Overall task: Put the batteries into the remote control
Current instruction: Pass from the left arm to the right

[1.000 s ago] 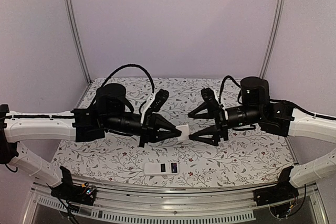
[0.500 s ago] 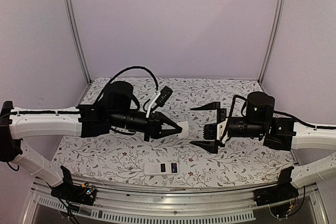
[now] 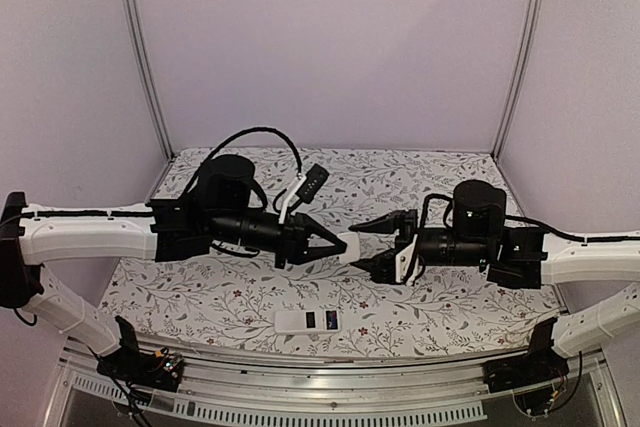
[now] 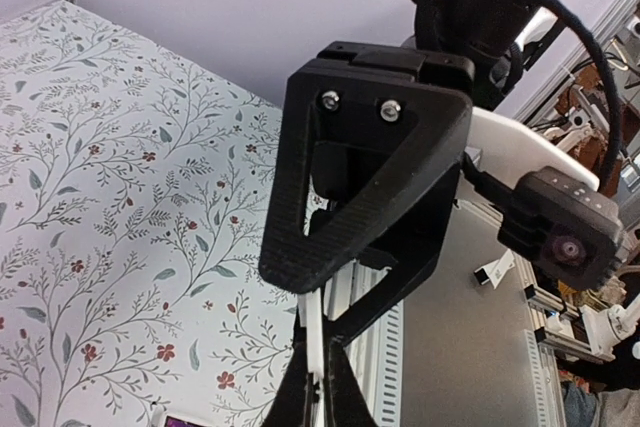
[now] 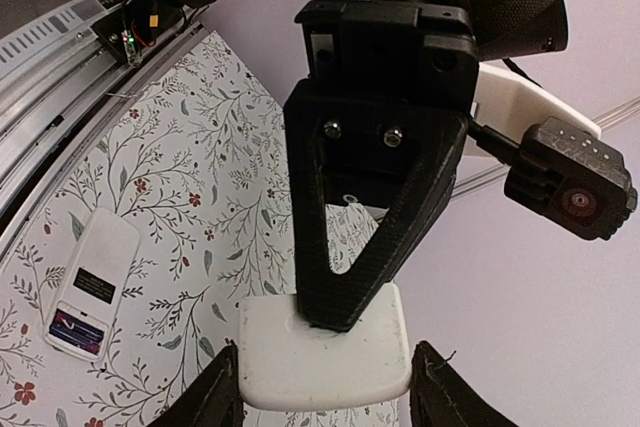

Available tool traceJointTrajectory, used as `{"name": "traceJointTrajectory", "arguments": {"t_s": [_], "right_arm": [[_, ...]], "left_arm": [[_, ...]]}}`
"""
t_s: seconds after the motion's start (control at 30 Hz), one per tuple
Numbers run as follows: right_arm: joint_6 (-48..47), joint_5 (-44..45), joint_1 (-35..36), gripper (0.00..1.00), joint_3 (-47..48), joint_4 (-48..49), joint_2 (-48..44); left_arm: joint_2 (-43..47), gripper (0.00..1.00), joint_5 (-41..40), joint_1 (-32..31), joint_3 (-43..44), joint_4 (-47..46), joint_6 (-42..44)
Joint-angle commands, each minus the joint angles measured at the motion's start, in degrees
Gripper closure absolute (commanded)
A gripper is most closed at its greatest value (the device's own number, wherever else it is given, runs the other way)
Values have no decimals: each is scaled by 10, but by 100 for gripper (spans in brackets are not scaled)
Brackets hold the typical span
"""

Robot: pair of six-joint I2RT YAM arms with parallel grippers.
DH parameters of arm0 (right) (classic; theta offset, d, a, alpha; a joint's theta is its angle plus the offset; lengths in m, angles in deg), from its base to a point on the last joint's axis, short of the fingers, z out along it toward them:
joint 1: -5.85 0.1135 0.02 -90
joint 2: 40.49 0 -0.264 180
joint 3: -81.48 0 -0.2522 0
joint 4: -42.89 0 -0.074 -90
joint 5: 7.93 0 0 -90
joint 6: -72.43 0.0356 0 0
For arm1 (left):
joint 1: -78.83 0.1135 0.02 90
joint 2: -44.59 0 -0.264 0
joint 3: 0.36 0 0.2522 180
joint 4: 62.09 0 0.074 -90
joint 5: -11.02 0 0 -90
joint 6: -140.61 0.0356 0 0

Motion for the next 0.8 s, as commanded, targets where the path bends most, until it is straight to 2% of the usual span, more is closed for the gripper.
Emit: {"name": "traceJointTrajectory", "arguments": {"t_s": [0.0, 0.43, 0.47, 0.53, 0.57, 0.67, 0.7, 0.77], "right_arm": [[-3, 6, 5, 49, 10, 27, 8], [16, 19, 7, 76, 0, 34, -3], [21, 22, 7, 77, 1, 32, -2], [38, 28, 7, 79, 2, 24, 0], [50, 31, 7, 79, 2, 19, 1], [87, 33, 5, 80, 7, -14, 6], [104, 29, 2, 81, 9, -32, 7], [154, -2, -11, 81, 15, -70, 15]], "left_arm": [[-12, 100, 7, 9, 11, 7, -5], [-17, 99, 18, 12, 8, 2, -2], [-16, 85, 16, 13, 9, 6, 0], [-13, 44, 5, 13, 9, 18, 16], [-9, 30, -9, 13, 11, 30, 27], [12, 7, -73, 15, 16, 84, 73], [22, 3, -93, 15, 15, 105, 93], [46, 0, -133, 15, 7, 127, 133]]}}
